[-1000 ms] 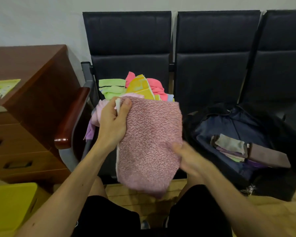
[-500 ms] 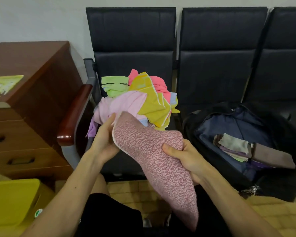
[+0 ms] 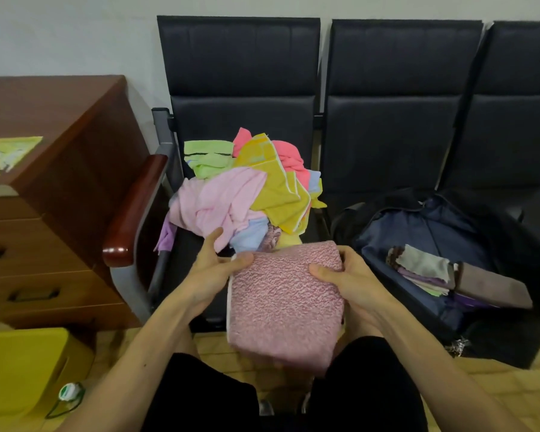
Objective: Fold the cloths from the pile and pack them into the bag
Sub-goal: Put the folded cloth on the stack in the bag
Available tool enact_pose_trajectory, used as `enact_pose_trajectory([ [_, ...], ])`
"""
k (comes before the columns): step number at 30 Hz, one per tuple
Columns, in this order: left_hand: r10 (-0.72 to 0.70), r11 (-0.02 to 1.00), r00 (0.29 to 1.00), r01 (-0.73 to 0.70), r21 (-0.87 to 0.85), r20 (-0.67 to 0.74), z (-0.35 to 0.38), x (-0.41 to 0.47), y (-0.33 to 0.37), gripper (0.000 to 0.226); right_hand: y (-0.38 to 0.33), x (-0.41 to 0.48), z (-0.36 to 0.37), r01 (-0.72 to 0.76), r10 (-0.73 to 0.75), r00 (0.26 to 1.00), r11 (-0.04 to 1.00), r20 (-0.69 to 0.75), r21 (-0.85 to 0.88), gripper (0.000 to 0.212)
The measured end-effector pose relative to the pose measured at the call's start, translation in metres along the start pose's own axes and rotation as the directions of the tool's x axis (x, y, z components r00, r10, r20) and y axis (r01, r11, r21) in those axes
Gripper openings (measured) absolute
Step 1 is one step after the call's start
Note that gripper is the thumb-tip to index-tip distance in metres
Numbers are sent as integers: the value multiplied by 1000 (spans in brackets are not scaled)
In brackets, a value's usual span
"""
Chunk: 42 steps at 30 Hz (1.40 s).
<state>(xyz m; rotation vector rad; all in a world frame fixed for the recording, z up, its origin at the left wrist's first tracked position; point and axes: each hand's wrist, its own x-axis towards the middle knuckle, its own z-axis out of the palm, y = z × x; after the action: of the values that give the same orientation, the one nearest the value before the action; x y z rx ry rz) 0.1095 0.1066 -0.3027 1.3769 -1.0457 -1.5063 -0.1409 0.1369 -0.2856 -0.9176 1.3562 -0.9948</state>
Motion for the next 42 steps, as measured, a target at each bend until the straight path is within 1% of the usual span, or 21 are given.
enact_pose_trajectory([
  [3, 76, 997, 995, -75, -23, 61, 2, -1, 6, 61, -7, -2, 2, 111, -116, 992, 989, -51, -100, 64],
  [4, 101, 995, 991, -100, -21, 91, 2, -3, 10, 52, -10, -2, 2, 158, -165, 985, 981, -56, -111, 65],
  [5, 121, 993, 985, -121, -10, 122, 2, -5, 13, 49, -12, -2, 1, 200, -207, 977, 972, -51, -120, 66],
  [8, 171, 981, 966, -185, 54, 193, -1, -10, 22, 55, -22, 1, -2, 291, -292, 956, 934, 26, -207, 61],
  [10, 209, 960, 952, -244, 140, 223, -3, -10, 24, 62, -29, 3, -6, 348, -325, 937, 885, 125, -310, 56],
  [11, 218, 947, 949, -262, 186, 227, -5, -8, 25, 64, -32, 3, -7, 365, -317, 930, 861, 186, -354, 56],
  [12, 223, 933, 946, -276, 231, 234, -8, -7, 26, 65, -36, 4, -9, 372, -292, 923, 844, 251, -387, 58],
  [14, 222, 885, 941, -305, 352, 257, -15, -3, 29, 69, -40, 5, -11, 389, -236, 906, 789, 351, -475, 70],
  [16, 223, 811, 932, -340, 477, 286, -21, -1, 33, 71, -44, 9, -10, 421, -220, 895, 705, 388, -571, 79],
  [18, 234, 740, 929, -361, 568, 286, -22, -3, 38, 68, -49, 10, -8, 442, -220, 889, 640, 402, -628, 79],
  [21, 255, 648, 928, -373, 665, 271, -19, -10, 47, 58, -55, 11, -7, 469, -215, 878, 565, 429, -679, 74],
  [24, 269, 590, 921, -390, 707, 283, -18, -14, 55, 48, -61, 9, -6, 488, -238, 872, 514, 429, -706, 67],
  [28, 286, 529, 920, -384, 757, 268, -21, -15, 64, 36, -71, 7, -3, 491, -307, 870, 475, 386, -730, 61],
  [30, 319, 518, 916, -383, 765, 243, -21, -16, 67, 34, -76, 5, -2, 493, -326, 867, 449, 378, -745, 58],
  [32, 351, 514, 913, -373, 773, 207, -21, -19, 69, 36, -79, 2, -1, 502, -337, 860, 433, 382, -749, 52],
  [34, 343, 519, 921, -351, 779, 187, -23, -18, 70, 35, -81, 0, -1, 503, -340, 859, 415, 383, -758, 42],
  [37, 305, 522, 930, -344, 781, 206, -26, -21, 71, 27, -81, -1, -1, 497, -320, 863, 395, 392, -772, 31],
  [40, 297, 531, 929, -352, 771, 219, -25, -24, 73, 19, -80, -1, -4, 481, -313, 871, 379, 380, -790, 31],
  [42, 309, 531, 924, -365, 765, 226, -24, -26, 75, 14, -79, -1, -7, 463, -320, 878, 376, 356, -803, 36],
])
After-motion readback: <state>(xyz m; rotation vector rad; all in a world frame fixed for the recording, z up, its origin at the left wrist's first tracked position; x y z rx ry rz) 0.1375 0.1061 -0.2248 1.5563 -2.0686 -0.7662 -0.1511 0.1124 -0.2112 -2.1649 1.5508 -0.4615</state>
